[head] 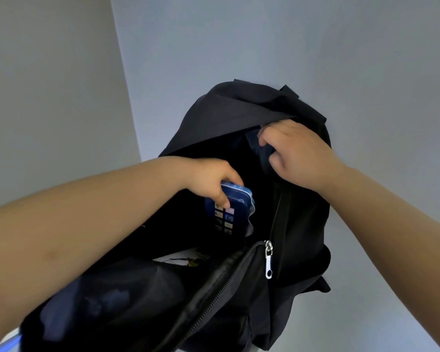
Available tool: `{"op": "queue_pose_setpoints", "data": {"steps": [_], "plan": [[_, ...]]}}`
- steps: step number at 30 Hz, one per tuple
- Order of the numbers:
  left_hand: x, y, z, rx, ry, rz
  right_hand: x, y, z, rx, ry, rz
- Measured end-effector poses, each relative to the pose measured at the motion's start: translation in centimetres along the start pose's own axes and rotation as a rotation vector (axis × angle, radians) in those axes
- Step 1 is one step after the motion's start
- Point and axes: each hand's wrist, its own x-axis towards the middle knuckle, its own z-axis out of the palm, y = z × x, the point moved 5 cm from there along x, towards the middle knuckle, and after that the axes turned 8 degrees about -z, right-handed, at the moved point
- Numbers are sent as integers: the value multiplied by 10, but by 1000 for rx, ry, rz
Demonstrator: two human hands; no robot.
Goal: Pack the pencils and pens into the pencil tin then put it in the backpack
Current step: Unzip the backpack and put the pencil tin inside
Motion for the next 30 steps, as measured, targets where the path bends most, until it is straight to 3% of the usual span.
{"op": "queue_pose_setpoints", "data": {"steps": [10, 16, 20, 25, 28, 30], "plan": [[1, -21, 26, 163, 50, -127, 0, 0, 2, 5, 39, -42], [-106, -12, -2, -74, 64, -80, 0, 0, 2, -11, 36, -48], [-165, -2, 6, -245, -24, -85, 3, -4, 1, 4, 8, -52], [-175, 26, 38, -15, -100, -192, 3, -8, -1, -14, -13, -5], [-176, 38, 48, 336, 63, -209, 5, -10, -4, 4, -25, 15], [-180, 38, 41, 436, 194, -278, 3, -11, -5, 30, -18, 12]]}}
